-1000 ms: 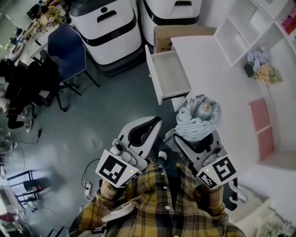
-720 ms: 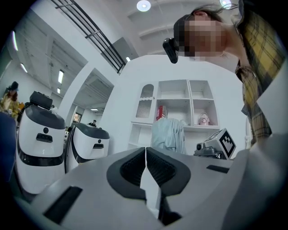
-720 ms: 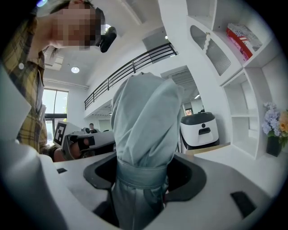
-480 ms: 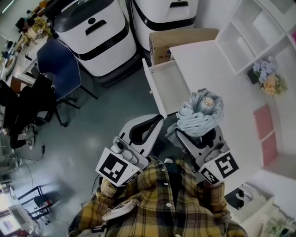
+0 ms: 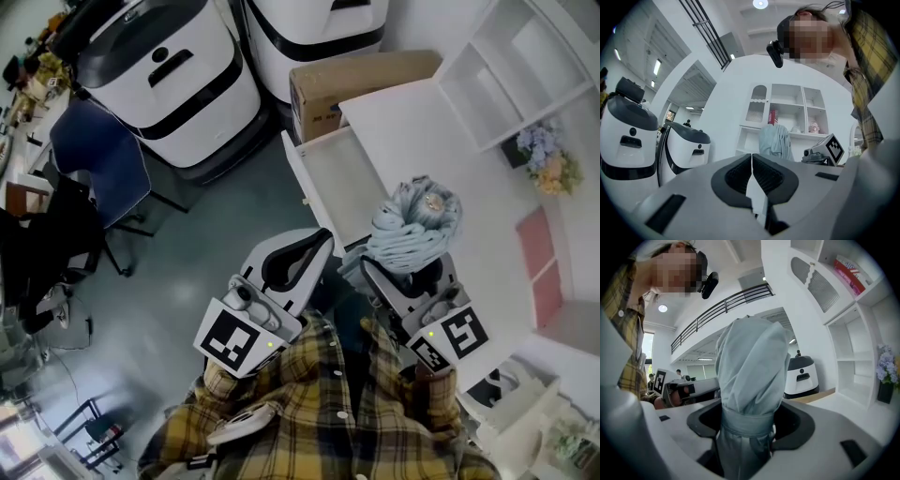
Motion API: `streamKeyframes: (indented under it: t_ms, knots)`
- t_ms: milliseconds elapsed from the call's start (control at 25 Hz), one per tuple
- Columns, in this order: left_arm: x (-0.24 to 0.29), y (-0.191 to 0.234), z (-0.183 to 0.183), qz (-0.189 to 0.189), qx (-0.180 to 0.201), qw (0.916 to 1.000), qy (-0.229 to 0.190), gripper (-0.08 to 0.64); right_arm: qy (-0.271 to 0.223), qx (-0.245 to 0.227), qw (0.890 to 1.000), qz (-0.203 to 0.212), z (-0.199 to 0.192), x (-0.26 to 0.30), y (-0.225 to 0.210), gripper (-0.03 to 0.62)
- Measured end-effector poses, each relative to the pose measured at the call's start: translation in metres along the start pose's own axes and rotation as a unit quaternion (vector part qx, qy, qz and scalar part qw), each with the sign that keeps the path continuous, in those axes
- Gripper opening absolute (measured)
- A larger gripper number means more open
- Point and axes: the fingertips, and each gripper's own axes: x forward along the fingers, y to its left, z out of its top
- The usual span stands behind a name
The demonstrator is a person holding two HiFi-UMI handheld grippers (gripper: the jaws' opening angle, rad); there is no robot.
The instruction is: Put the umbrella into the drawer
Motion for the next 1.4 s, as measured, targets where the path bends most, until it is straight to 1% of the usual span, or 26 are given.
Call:
streamKeyframes:
  t_ms: [320,520,720,1000,1240,1400]
  knots:
    - [0.011,0.021,-0.013,-0.005,-0.026,0.9996,0.014,0.023,0.017,0.013,0.999,-0.024,-0.006,0.01,-0.015,0.31]
    - [0.02,0.026,-0.015,-0.001,-0.027,0.9996,0.013,0.023,0.022,0.016,0.999,-0.024,-0.008,0.016,-0.029,0.31]
    - [0.032,0.041,-0.012,0.013,-0.021,0.9996,0.012,0.023,0.023,0.015,1.0,-0.011,-0.005,0.033,-0.043,0.31]
    - [0.071,0.068,-0.003,0.022,-0.014,0.9996,0.007,0.023,0.036,0.009,0.999,0.011,0.002,0.068,-0.076,0.31]
    - [0.119,0.095,0.014,0.033,-0.015,0.9993,0.008,0.023,0.043,0.011,0.998,0.038,0.029,0.1,-0.114,0.31]
    - [0.134,0.094,0.014,0.039,-0.009,0.9992,0.0,0.023,0.046,0.001,0.997,0.054,0.028,0.104,-0.124,0.31]
